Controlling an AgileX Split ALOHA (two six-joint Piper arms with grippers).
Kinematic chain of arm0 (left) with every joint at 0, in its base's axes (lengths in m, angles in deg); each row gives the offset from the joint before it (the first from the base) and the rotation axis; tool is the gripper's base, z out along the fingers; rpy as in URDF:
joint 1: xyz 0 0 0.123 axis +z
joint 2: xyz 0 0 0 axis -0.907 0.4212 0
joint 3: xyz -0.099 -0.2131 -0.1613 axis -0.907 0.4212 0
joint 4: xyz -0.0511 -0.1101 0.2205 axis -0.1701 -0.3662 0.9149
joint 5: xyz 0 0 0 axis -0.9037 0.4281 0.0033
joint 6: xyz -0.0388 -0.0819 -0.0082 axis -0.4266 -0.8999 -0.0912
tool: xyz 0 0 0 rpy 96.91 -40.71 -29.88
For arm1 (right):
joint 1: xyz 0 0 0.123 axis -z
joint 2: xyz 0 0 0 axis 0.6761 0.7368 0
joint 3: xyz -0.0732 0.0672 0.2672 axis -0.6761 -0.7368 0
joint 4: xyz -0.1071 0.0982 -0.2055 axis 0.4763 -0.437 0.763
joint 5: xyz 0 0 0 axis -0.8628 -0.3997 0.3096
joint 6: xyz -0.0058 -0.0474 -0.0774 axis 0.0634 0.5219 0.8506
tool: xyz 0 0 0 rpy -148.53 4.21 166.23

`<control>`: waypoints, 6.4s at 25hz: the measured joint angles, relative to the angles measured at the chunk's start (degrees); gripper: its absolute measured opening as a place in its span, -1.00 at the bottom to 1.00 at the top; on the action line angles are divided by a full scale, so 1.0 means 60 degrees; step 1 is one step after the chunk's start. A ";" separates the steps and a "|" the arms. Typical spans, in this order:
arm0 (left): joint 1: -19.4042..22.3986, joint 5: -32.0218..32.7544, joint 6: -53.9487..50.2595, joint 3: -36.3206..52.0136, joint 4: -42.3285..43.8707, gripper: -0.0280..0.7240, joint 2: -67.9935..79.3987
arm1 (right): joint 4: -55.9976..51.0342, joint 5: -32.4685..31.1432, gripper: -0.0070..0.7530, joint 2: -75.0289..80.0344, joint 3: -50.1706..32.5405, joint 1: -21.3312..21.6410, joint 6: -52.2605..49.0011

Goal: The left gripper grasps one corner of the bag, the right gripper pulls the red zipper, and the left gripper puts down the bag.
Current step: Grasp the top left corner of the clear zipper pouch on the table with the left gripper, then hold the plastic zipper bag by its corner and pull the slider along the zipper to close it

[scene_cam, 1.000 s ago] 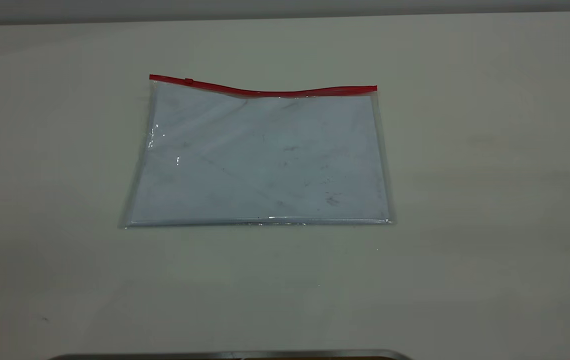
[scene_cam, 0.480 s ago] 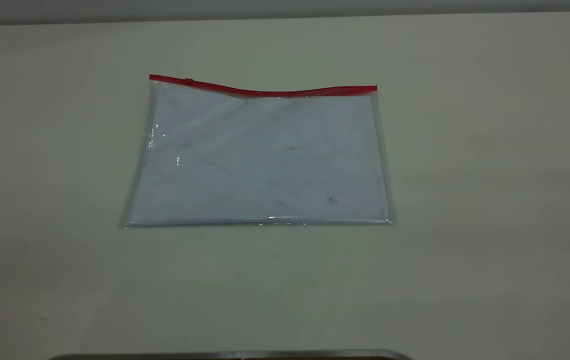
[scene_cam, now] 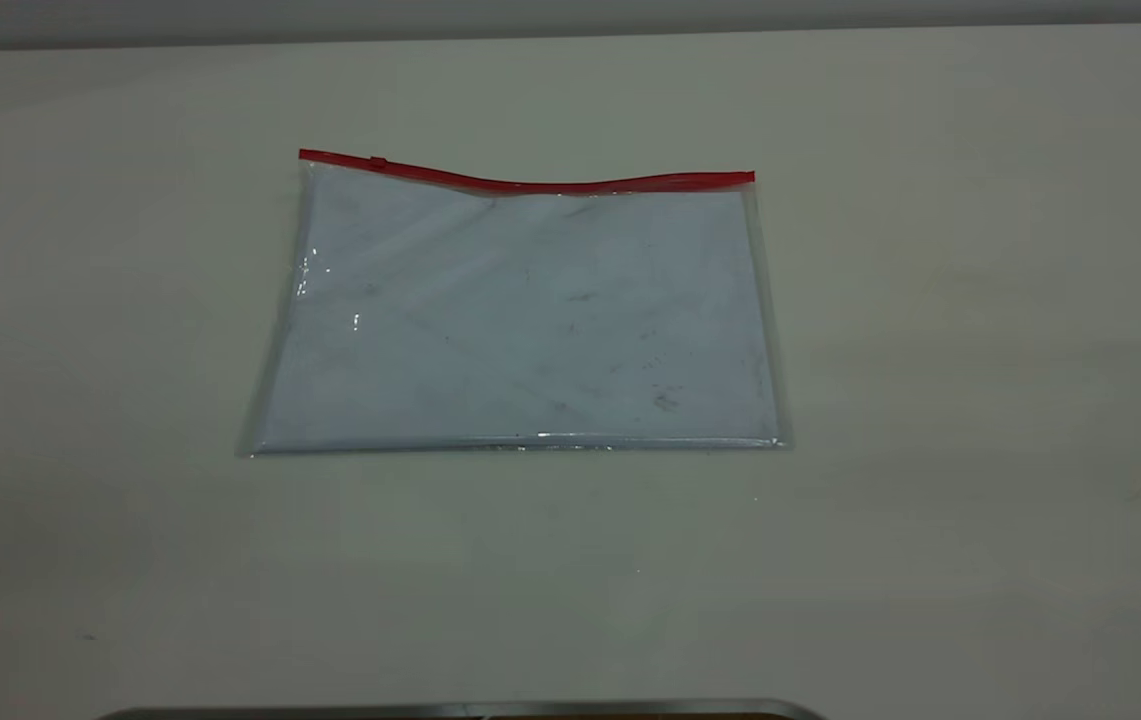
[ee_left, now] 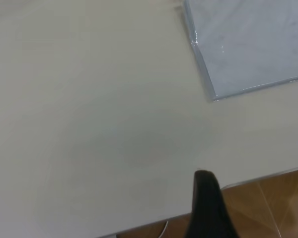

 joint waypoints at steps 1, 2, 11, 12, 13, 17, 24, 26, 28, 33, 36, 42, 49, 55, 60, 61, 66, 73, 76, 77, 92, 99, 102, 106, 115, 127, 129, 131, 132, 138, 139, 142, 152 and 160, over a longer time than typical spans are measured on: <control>0.0000 0.0000 -0.0029 0.0000 0.0000 0.57 0.0000 | -0.0010 0.0000 -0.17 0.0000 0.0000 0.0000 0.0000; 0.0000 -0.0015 -0.0146 0.0000 0.0063 0.57 0.0000 | -0.0085 0.0000 -0.17 0.0000 0.0000 0.0000 0.0000; 0.0000 -0.0993 -0.1885 -0.0284 0.0399 0.58 0.2887 | -0.2825 0.1638 -0.09 0.2905 0.0048 0.0000 0.2239; 0.0000 -0.1325 -0.1885 -0.0360 0.0399 0.59 0.3531 | -0.3098 0.1991 -0.05 0.3467 0.0048 0.0000 0.2578; 0.0000 -0.1797 -0.1885 -0.0470 0.0399 0.60 0.4209 | -0.3365 0.2487 0.02 0.4169 0.0048 0.0000 0.2987; 0.0000 -0.2901 -0.1658 -0.1045 0.0390 0.67 0.6991 | -0.4812 0.3836 0.23 0.6902 0.0170 0.0000 0.4863; 0.0000 -0.5354 -0.1216 -0.2231 0.0329 0.68 1.1326 | -0.9194 0.5045 0.31 1.1115 0.1119 0.0000 0.9913; 0.0000 -0.6018 -0.0843 -0.2562 0.0166 0.68 1.2360 | -1.0404 0.5180 0.31 1.2114 0.1470 -0.0080 1.1118; 0.0000 -0.6591 -0.0363 -0.2973 -0.0236 0.68 1.3427 | -1.1464 0.5355 0.31 1.3062 0.1834 -0.0355 1.2287; 0.0000 -0.7152 0.1222 -0.4071 -0.1696 0.68 1.5820 | -1.3114 0.5443 0.31 1.5077 0.2888 -0.1405 1.3592; 0.0000 -0.7282 0.2312 -0.4906 -0.2581 0.67 1.7288 | -1.3422 0.5451 0.31 1.6070 0.3489 -0.1901 1.3685; 0.0000 -0.7119 0.4246 -0.7158 -0.4202 0.66 2.0230 | -1.3532 0.5401 0.31 1.7319 0.4443 -0.2508 1.3722; 0.0236 -0.5759 0.5613 -0.9967 -0.5392 0.65 2.2797 | -1.3564 0.5378 0.31 1.7672 0.4729 -0.2581 1.3722; 0.0254 -0.5202 0.6604 -1.1223 -0.6232 0.65 2.4080 | -1.3564 0.5404 0.31 1.7672 0.4759 -0.2581 1.3730; 0.0254 -0.4991 0.7371 -1.1492 -0.7271 0.65 2.4745 | -1.3564 0.5422 0.31 1.7672 0.4759 -0.2581 1.3741; 0.0254 -0.4969 0.7567 -1.1492 -0.7487 0.64 2.4801 | -1.3564 0.5433 0.31 1.7672 0.4759 -0.2581 1.3741; 0.0254 -0.4636 0.8618 -1.1500 -0.8748 0.64 2.4968 | -1.3564 0.5523 0.31 1.7672 0.4759 -0.2581 1.3741; 0.0254 -0.4637 0.8856 -1.1500 -0.8948 0.27 2.4968 | -1.3611 0.5932 0.31 1.7672 0.4793 -0.2581 1.3754; 0.0254 -0.4637 0.8891 -1.1500 -0.8957 -0.15 2.4968 | -1.3632 0.6155 0.31 1.7759 0.4969 -0.2581 1.3859; 0.0254 -0.4615 0.8960 -1.1500 -0.8957 -0.32 2.4968 | -1.3619 0.6268 0.31 1.7856 0.5099 -0.2581 1.3915; -0.0534 -0.3683 1.5156 -1.1500 -0.9150 -0.78 2.4446 | -1.3616 0.4480 0.29 2.1606 0.9468 -0.2238 1.5648; -0.0900 -0.3132 1.7404 -1.1500 -0.9653 -0.78 2.4328 | -1.4005 0.3399 0.29 2.3144 1.0918 -0.2231 1.5866; -0.0900 -0.3032 1.7788 -1.1500 -0.9800 -0.78 2.4328 | -1.4027 0.3283 0.29 2.3509 1.0961 -0.2231 1.6105; -0.0900 -0.3024 1.8092 -1.1500 -0.9834 -0.78 2.4328 | -1.4235 0.3168 0.29 2.3807 1.0980 -0.2288 1.6556; -0.0900 -0.3024 1.8161 -1.1500 -0.9857 -0.78 2.4328 | -1.5586 0.3214 0.29 2.4148 1.0991 -0.2309 1.7520; -0.0900 -0.3032 1.8190 -1.1500 -0.9857 -0.78 2.4328 | -1.6384 0.3313 0.27 2.4603 1.0991 -0.2624 1.7900; -0.0900 -0.3051 1.8190 -1.1500 -0.9857 -0.78 2.4328 | -1.6558 0.3321 0.23 2.4603 1.0991 -0.2608 1.7936; -0.0900 -0.3059 1.8190 -1.1500 -0.9865 -0.78 2.4328 | -1.6634 0.3340 0.17 2.4603 1.0991 -0.2596 1.8004; -0.0900 -0.3059 1.8190 -1.1500 -0.9865 -0.78 2.4328 | -1.6634 0.3340 0.14 2.4603 1.0991 -0.2596 1.8025; -0.0900 -0.3109 1.8180 -1.1500 -1.0061 -0.78 2.4328 | -1.6634 0.3340 -0.23 2.4603 1.0991 -0.2596 1.8223; -0.0900 -0.3118 1.8180 -1.1500 -1.0130 -0.78 2.4337 | -1.6634 0.3340 -0.32 2.4603 1.0998 -0.2596 1.8331; -0.0900 -0.3138 1.8180 -1.1500 -1.0320 -0.78 2.4337 | -1.6637 0.3340 -0.71 2.4603 1.1021 -0.2596 1.8610; -0.0891 -0.3140 1.8189 -1.1500 -1.0509 -0.78 2.4352 | -1.6531 0.3320 -0.89 2.4603 1.1049 -0.2521 1.8886; -0.0740 -0.2650 1.8264 -1.1500 -1.1380 -0.79 2.4299 | -1.6286 0.3012 -0.89 2.4594 1.1058 -0.2072 1.8892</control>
